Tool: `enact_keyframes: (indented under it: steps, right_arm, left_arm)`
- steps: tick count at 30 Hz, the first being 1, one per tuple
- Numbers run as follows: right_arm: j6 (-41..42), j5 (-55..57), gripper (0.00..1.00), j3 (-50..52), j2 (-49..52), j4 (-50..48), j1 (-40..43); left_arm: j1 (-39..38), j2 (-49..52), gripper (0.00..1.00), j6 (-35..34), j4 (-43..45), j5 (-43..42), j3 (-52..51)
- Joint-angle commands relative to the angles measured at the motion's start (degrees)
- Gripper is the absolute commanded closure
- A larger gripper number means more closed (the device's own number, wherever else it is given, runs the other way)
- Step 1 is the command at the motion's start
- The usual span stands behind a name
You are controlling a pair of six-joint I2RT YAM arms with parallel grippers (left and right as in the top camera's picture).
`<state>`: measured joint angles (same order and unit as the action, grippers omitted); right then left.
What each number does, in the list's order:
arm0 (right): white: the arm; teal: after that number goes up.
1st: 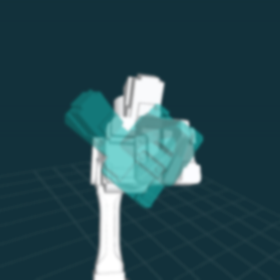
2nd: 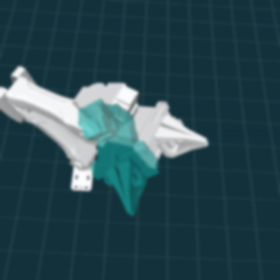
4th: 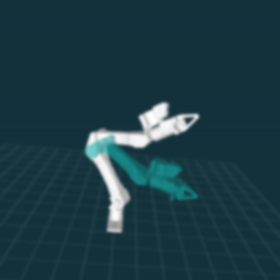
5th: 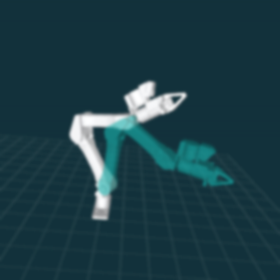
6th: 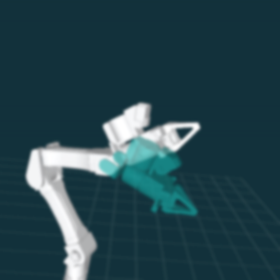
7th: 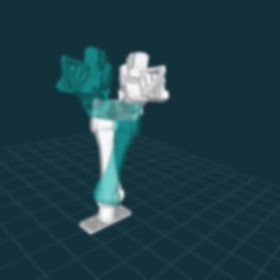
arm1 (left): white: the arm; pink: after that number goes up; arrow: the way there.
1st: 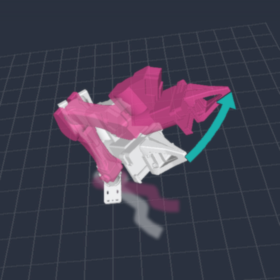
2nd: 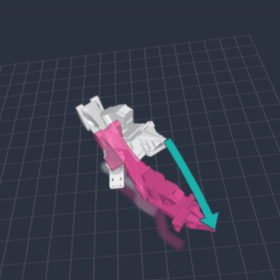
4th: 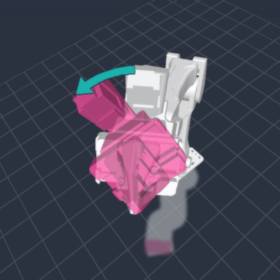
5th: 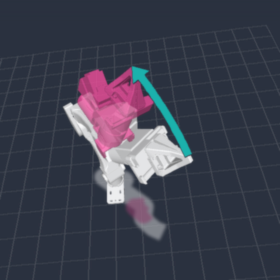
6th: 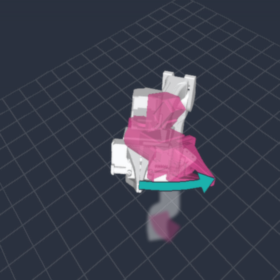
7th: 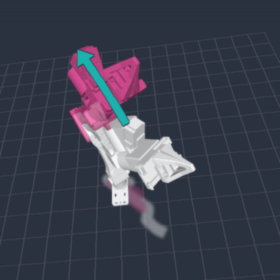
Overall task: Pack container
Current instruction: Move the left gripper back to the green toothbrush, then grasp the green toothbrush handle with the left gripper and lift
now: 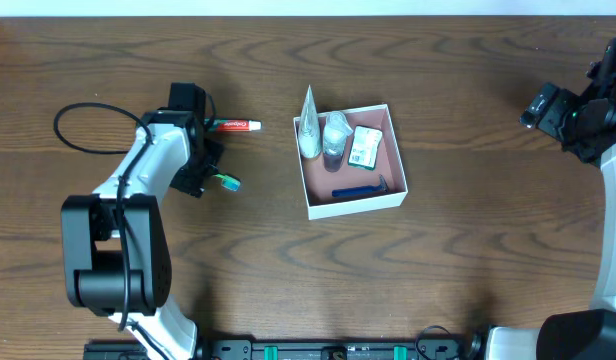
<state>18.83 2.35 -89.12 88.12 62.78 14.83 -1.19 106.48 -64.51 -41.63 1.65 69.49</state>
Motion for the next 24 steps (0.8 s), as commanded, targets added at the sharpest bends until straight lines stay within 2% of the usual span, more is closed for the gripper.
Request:
enact_keyframes:
  steps: [1,9,17,21,24]
  right_arm:
    - [-0.6,0.2,0.01,-0.1,0.2,0.0,0.3]
    - [-0.6,0.2,0.01,-0.1,0.2,0.0,0.3]
    - [-0.6,0.2,0.01,-0.1,0.2,0.0,0.3]
    - [-0.6,0.2,0.01,-0.1,0.2,0.0,0.3]
    - [-0.6,0.2,0.01,-0.1,0.2,0.0,0.3]
  left_arm:
    - [1.6,2.1,0.33,-0.7,0.6,-1.3,1.0]
    - [2.5,5.2,0.37,-0.5,3.4,-5.7,1.0]
    - [2.5,5.4,0.50,0.9,1.3,-5.7,1.0]
    - [2.5,5.4,0.54,3.8,-0.4,-5.7,1.0]
    - [2.5,5.4,0.61,6.8,-0.8,-5.7,1.0]
